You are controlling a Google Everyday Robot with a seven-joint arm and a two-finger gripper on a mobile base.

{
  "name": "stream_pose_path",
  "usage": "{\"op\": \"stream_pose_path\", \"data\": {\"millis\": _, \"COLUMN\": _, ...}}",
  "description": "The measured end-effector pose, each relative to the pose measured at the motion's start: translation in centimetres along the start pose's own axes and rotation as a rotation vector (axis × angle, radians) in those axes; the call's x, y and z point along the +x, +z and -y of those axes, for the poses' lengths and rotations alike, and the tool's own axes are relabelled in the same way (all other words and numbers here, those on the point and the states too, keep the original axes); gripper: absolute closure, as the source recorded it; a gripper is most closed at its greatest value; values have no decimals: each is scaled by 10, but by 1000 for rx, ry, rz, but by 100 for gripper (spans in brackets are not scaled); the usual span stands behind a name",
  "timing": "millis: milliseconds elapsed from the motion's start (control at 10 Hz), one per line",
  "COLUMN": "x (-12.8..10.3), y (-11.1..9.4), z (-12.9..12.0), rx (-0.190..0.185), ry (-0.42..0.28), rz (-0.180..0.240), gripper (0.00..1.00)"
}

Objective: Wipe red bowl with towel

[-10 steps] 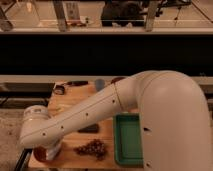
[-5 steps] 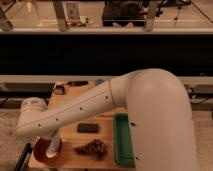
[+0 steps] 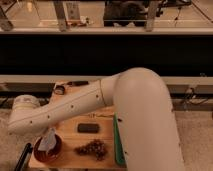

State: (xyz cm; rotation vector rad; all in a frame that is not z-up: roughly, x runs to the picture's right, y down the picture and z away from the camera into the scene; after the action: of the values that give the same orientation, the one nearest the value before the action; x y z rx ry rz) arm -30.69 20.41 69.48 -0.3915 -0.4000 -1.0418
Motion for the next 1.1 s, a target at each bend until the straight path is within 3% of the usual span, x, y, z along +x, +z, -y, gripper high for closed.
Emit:
{"op": "stream_pose_path", "data": {"millis": 300, "x": -14, "y": -3, "z": 13, "rx": 43, "ry": -21, "rz": 42, "gripper": 98}}
{"op": "stream_pose_path", "data": {"millis": 700, "x": -40, "y": -11, "z": 6, "rx": 83, "ry": -17, "rz": 93, "gripper": 98}}
{"op": "stream_pose_path", "data": {"millis": 1100, "x": -46, "y": -13, "z": -15, "rx": 104, "ry": 27, "rz": 92, "gripper": 98}}
